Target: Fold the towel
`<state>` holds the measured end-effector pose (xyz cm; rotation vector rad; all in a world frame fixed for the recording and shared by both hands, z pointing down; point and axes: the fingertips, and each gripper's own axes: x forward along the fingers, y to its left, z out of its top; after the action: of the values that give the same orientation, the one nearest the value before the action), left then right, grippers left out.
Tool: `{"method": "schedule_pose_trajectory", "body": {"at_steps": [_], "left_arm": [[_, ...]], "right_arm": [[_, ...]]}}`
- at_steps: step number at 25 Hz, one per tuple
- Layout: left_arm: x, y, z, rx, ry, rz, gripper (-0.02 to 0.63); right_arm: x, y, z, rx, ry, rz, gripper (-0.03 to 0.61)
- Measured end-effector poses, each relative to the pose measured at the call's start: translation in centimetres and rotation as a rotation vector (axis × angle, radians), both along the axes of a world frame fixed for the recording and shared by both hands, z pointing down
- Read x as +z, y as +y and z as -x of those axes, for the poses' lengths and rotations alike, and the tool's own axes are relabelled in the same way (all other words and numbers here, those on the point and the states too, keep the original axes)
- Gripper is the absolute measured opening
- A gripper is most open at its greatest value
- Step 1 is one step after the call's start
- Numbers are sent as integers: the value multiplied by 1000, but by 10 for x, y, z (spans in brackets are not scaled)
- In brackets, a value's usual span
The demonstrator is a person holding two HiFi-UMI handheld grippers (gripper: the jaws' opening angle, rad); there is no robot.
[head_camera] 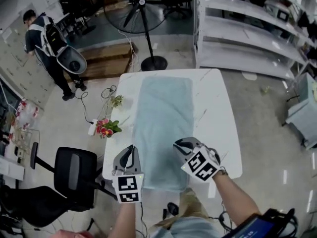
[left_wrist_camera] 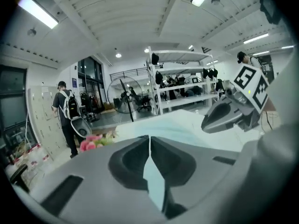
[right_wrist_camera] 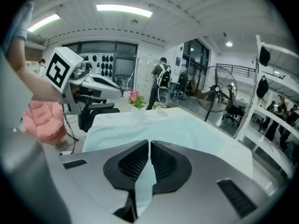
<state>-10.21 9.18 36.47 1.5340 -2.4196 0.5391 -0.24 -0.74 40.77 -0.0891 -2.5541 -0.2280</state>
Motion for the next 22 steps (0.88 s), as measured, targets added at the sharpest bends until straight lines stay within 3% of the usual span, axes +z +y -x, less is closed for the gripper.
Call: {"method": "schedule_pose_trajectory", "body": {"at_steps": [4, 12, 15, 22], "left_arm": [[87, 41, -31, 24, 81, 155, 16], [149, 54, -37, 43, 142, 304, 15], [164, 62, -39, 34, 181, 336, 16], [166, 68, -40, 34, 192, 333, 15]], "right_arm": [[54, 52, -29, -57, 124, -5, 28], [113, 49, -42, 10, 251, 22, 28], [125, 49, -50, 13, 288, 47, 28], [122, 53, -56, 6, 292, 60, 15]]}}
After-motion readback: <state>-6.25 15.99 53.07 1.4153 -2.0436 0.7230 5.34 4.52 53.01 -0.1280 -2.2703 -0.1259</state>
